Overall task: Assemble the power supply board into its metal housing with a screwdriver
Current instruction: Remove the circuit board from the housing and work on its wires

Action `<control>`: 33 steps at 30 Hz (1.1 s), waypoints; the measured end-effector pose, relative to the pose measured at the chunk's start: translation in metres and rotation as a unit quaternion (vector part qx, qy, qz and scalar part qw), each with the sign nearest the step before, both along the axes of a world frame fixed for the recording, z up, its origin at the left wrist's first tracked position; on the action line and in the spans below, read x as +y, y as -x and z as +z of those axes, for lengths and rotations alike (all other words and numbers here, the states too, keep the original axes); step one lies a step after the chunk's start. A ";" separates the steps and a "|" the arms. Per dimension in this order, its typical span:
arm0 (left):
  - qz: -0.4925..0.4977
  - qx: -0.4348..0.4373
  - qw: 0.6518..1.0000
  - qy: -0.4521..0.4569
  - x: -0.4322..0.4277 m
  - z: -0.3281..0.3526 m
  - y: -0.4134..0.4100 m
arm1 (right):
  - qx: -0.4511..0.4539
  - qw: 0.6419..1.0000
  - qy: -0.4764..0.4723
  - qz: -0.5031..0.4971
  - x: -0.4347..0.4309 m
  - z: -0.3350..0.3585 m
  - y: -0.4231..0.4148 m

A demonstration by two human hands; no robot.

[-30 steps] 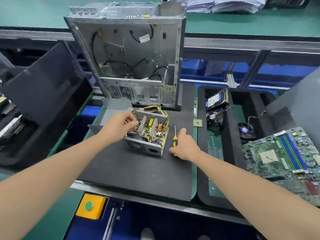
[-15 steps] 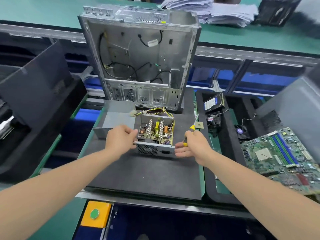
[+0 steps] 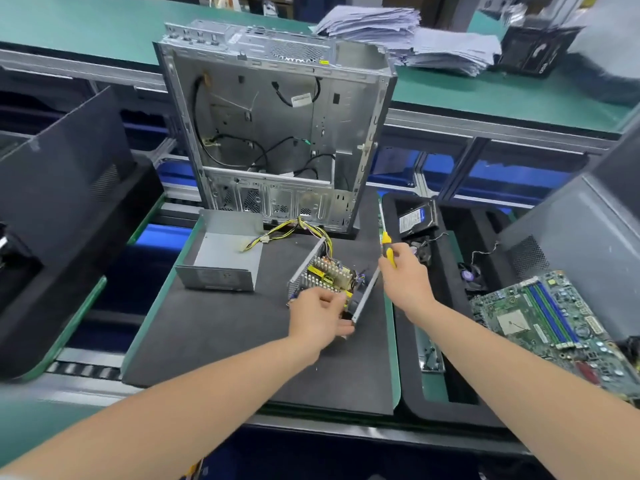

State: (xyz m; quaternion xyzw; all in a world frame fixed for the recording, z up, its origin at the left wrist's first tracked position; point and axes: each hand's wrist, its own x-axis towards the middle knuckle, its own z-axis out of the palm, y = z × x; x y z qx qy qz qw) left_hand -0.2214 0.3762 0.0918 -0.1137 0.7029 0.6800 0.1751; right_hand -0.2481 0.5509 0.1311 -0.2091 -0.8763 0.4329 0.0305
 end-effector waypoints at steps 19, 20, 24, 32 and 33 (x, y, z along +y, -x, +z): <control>0.069 0.181 0.977 -0.093 -0.045 0.040 0.045 | 0.117 0.944 0.194 0.242 0.026 0.042 0.021; 0.071 0.183 0.976 -0.096 -0.048 0.039 0.046 | 0.125 0.942 0.197 0.240 0.024 0.043 0.021; 0.081 0.185 0.973 -0.107 -0.056 0.033 0.045 | 0.149 0.938 0.209 0.234 0.021 0.046 0.021; 0.078 0.183 0.976 -0.085 -0.053 0.025 0.042 | 0.125 0.937 0.184 0.271 0.023 0.051 0.015; 0.073 0.188 0.976 -0.083 -0.052 0.025 0.043 | 0.125 0.937 0.181 0.271 0.023 0.052 0.015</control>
